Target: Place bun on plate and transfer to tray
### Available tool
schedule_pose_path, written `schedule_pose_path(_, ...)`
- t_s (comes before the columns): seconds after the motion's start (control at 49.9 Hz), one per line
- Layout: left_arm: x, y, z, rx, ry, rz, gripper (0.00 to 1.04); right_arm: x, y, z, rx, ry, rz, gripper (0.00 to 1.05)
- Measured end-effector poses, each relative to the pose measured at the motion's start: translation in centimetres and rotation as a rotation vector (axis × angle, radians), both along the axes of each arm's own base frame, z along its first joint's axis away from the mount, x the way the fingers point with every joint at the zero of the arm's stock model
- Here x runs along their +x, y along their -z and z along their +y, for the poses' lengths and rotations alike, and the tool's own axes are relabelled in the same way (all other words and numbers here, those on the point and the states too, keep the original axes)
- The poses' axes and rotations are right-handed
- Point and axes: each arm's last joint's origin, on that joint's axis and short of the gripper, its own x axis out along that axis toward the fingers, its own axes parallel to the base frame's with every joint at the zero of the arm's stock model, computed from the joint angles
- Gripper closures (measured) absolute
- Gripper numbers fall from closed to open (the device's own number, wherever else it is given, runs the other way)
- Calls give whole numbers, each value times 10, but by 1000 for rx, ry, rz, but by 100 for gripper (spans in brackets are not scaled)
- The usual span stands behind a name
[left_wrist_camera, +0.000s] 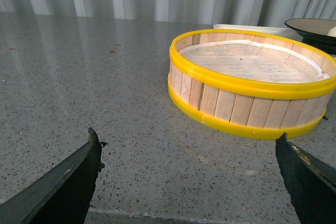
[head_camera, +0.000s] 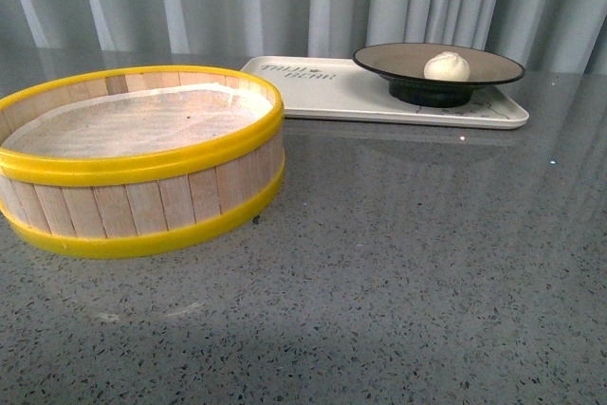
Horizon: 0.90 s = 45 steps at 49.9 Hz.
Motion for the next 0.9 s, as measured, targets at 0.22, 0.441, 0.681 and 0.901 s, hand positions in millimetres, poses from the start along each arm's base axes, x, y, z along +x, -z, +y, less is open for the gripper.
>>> schedule_pose_path(0.22,0,0,0,0,0,0,7,-4,8,0,1,0,-9,103)
schedule_pose_path(0.441,0,0,0,0,0,0,7,-15,11,0,3,-1,-2,103)
schedule_pose_path(0.681,0,0,0,0,0,0,7,-15,11,0,3,-1,-3,72)
schedule_pose_path(0.901,0,0,0,0,0,0,7,-15,11,0,3,-1,-4,31)
